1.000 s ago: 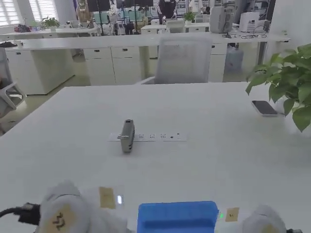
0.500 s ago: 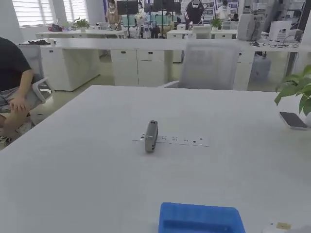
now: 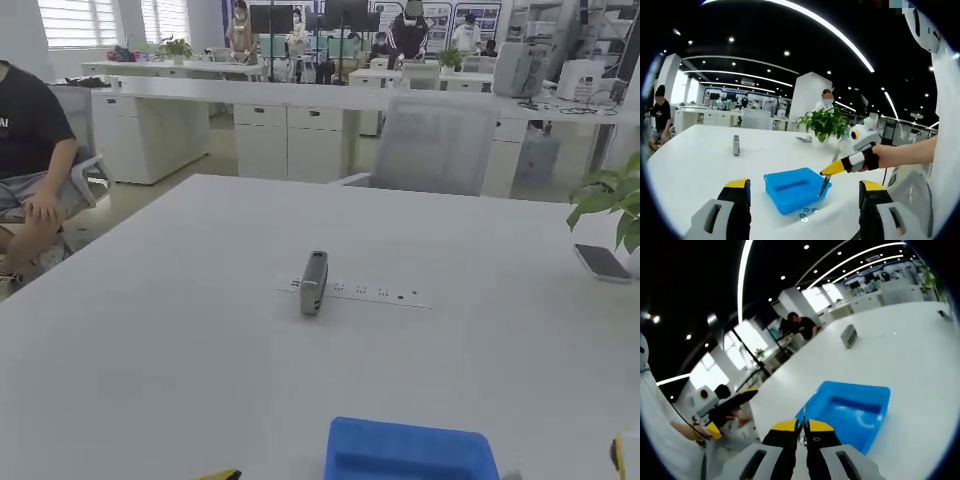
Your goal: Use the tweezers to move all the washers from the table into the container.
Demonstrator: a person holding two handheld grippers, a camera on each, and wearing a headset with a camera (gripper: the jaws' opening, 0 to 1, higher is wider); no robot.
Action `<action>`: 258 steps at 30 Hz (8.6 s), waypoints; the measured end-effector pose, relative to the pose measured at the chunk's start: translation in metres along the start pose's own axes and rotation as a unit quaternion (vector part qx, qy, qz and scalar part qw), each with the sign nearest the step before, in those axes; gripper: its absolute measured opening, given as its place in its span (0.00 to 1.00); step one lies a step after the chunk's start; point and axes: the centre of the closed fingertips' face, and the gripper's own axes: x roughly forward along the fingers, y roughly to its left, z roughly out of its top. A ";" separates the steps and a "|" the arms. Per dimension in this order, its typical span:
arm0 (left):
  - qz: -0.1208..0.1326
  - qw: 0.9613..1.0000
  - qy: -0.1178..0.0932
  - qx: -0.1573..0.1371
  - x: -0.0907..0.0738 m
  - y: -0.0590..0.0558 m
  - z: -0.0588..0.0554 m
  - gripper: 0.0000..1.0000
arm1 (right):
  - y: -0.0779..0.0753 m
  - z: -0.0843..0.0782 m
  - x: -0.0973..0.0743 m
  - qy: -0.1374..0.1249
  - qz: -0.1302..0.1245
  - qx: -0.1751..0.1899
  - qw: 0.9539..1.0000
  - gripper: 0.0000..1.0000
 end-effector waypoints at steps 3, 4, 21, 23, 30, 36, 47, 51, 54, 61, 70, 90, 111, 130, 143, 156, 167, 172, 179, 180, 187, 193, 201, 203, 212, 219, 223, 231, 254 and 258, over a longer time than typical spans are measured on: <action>0.005 1.000 -0.012 -0.004 -0.001 0.003 0.003 0.93 | -0.008 0.010 -0.005 -0.010 -0.015 -0.004 1.000 0.02; 0.007 1.000 -0.013 -0.005 -0.002 0.003 0.004 0.93 | -0.011 0.013 -0.006 -0.013 -0.019 -0.004 1.000 0.02; 0.022 0.999 -0.022 -0.015 -0.006 0.011 0.005 0.89 | -0.072 0.001 0.014 0.073 -0.128 -0.138 0.979 0.03; 0.024 0.999 -0.024 -0.016 -0.006 0.012 0.006 0.89 | -0.076 -0.001 0.018 0.080 -0.131 -0.149 0.977 0.03; 0.024 0.999 -0.020 -0.018 -0.005 0.012 0.005 0.89 | -0.079 -0.003 0.024 0.092 -0.138 -0.184 0.969 0.03; 0.026 0.999 -0.020 -0.009 -0.006 0.011 0.006 0.89 | -0.079 -0.009 0.025 0.106 -0.138 -0.205 0.963 0.03; 0.023 1.000 -0.014 -0.015 -0.005 0.010 0.003 0.89 | -0.079 -0.008 0.025 0.107 -0.133 -0.231 0.958 0.04; 0.023 0.999 -0.015 -0.016 -0.006 0.010 0.004 0.89 | -0.075 -0.002 0.021 0.097 -0.133 -0.237 0.957 0.03; 0.022 1.000 -0.012 -0.017 -0.006 0.010 0.003 0.88 | -0.069 0.001 0.017 0.088 -0.131 -0.239 0.958 0.03; 0.020 1.000 -0.005 -0.015 -0.006 0.009 0.000 0.87 | -0.041 0.014 0.009 0.065 -0.115 -0.248 0.960 0.02; 0.021 1.000 0.000 -0.016 -0.006 0.010 -0.002 0.86 | 0.000 0.004 0.009 0.070 -0.071 -0.257 0.961 0.01; 0.015 1.000 0.014 -0.012 -0.005 0.009 -0.006 0.83 | -0.017 -0.062 0.037 0.145 -0.053 -0.218 0.964 0.02; 0.010 1.000 0.016 -0.009 -0.006 0.007 -0.007 0.83 | -0.008 -0.066 0.048 0.168 -0.042 -0.223 0.959 0.04; 0.007 1.000 0.025 -0.006 -0.005 0.005 -0.009 0.82 | 0.004 -0.091 0.047 0.207 -0.044 -0.318 0.924 0.04; 0.005 1.000 0.029 -0.004 -0.004 0.005 -0.011 0.81 | 0.001 -0.077 0.055 0.120 -0.048 -0.218 0.967 0.03; 0.008 1.000 0.025 -0.006 -0.006 0.007 -0.009 0.80 | 0.011 -0.047 0.041 0.075 -0.019 -0.107 0.991 0.03; 0.010 1.000 0.024 -0.008 -0.005 0.007 -0.009 0.80 | 0.007 0.007 0.031 0.026 -0.023 -0.119 0.992 0.03; 0.009 1.000 0.026 -0.007 -0.005 0.007 -0.009 0.80 | -0.012 0.021 0.034 0.012 -0.049 -0.117 0.992 0.03; 0.009 1.000 0.027 -0.008 -0.005 0.007 -0.010 0.80 | -0.050 0.019 0.042 0.018 -0.091 -0.092 0.991 0.03; 0.009 1.000 0.027 -0.008 -0.005 0.007 -0.010 0.80 | -0.054 0.018 0.043 0.020 -0.098 -0.090 0.991 0.03; 0.009 1.000 0.029 -0.008 -0.006 0.007 -0.011 0.79 | -0.080 0.007 0.053 0.042 -0.123 -0.084 0.988 0.03; 0.009 0.999 0.030 -0.008 -0.006 0.006 -0.011 0.79 | -0.083 -0.001 0.057 0.054 -0.124 -0.092 0.986 0.03; 0.006 0.999 0.034 -0.007 -0.005 0.005 -0.013 0.79 | -0.084 -0.002 0.057 0.064 -0.128 -0.134 0.981 0.03; 0.006 0.999 0.035 -0.006 -0.005 0.005 -0.013 0.79 | -0.083 -0.005 0.057 0.071 -0.127 -0.144 0.979 0.04; 0.006 0.999 0.035 -0.006 -0.005 0.005 -0.013 0.79 | -0.072 -0.001 0.052 0.055 -0.127 -0.190 0.972 0.04; 0.005 0.999 0.036 -0.006 -0.005 0.005 -0.013 0.79 | -0.049 0.013 0.039 0.020 -0.120 -0.188 0.975 0.04; 0.004 0.999 0.037 -0.005 -0.004 0.004 -0.013 0.79 | -0.026 0.015 0.032 0.000 -0.104 -0.175 0.979 0.04; 0.001 0.999 0.040 -0.003 -0.004 0.003 -0.015 0.78 | 0.006 -0.002 0.027 0.001 -0.064 -0.190 0.980 0.03; 0.005 0.999 0.037 -0.003 -0.005 0.006 -0.013 0.78 | -0.025 -0.046 0.061 0.054 -0.078 -0.152 0.984 0.04; 0.004 0.999 0.037 -0.004 -0.006 0.005 -0.014 0.78 | -0.021 -0.049 0.065 0.055 -0.076 -0.154 0.984 0.04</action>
